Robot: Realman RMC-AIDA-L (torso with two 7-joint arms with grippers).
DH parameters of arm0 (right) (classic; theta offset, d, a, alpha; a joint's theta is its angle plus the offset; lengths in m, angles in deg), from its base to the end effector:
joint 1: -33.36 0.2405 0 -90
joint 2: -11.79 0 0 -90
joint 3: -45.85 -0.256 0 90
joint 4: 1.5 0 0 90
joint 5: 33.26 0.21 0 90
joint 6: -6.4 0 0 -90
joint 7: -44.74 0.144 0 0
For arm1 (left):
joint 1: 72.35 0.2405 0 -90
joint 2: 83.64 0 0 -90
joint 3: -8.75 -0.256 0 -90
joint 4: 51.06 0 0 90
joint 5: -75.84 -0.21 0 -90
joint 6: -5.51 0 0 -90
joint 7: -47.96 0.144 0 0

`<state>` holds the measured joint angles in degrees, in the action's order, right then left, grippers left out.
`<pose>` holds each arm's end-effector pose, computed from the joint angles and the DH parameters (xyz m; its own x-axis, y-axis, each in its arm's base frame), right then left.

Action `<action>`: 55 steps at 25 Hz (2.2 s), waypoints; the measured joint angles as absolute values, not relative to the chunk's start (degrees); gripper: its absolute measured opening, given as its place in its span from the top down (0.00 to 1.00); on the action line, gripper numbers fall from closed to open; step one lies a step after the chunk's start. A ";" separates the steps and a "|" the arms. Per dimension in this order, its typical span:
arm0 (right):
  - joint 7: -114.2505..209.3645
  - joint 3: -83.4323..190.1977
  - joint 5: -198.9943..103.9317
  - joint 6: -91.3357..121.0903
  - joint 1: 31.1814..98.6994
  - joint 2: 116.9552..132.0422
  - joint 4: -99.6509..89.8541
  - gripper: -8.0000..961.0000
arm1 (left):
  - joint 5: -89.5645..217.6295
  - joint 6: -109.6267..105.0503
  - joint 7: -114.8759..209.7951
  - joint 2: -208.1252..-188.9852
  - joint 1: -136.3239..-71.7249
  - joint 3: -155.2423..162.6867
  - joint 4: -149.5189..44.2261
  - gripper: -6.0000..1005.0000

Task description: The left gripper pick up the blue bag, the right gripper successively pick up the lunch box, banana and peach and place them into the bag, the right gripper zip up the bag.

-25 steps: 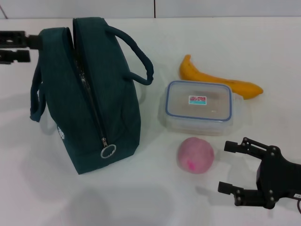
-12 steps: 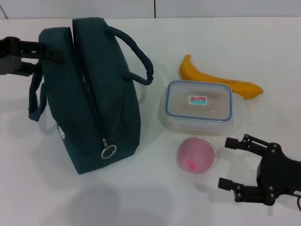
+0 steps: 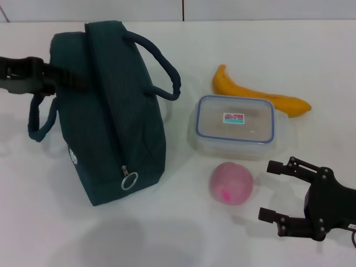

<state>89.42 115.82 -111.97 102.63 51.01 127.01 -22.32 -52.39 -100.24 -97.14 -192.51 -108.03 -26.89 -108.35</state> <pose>0.2867 0.2356 -0.0315 0.7280 -0.0655 -0.6825 -0.2430 -0.9555 -0.1675 -0.2426 0.3531 0.1194 0.3106 0.9034 0.2955 0.9413 -0.3356 0.0365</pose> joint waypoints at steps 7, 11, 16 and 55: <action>89.46 115.82 -111.74 103.14 50.94 127.01 -22.17 0.09 | -51.95 -99.54 -97.07 -192.70 -108.45 -27.04 -108.47 0.51; 89.47 115.81 -111.58 103.21 51.05 127.01 -21.57 0.09 | -51.88 -99.54 -97.59 -192.58 -108.52 -26.83 -108.36 0.66; 89.48 115.95 -110.37 103.36 51.18 127.01 -20.88 0.09 | -51.85 -99.56 -98.05 -192.39 -108.60 -26.96 -108.14 0.79; 146.54 117.88 -86.47 80.25 58.94 127.23 -8.18 0.10 | -48.77 -100.39 -98.65 -191.50 -110.01 -27.10 -108.35 0.96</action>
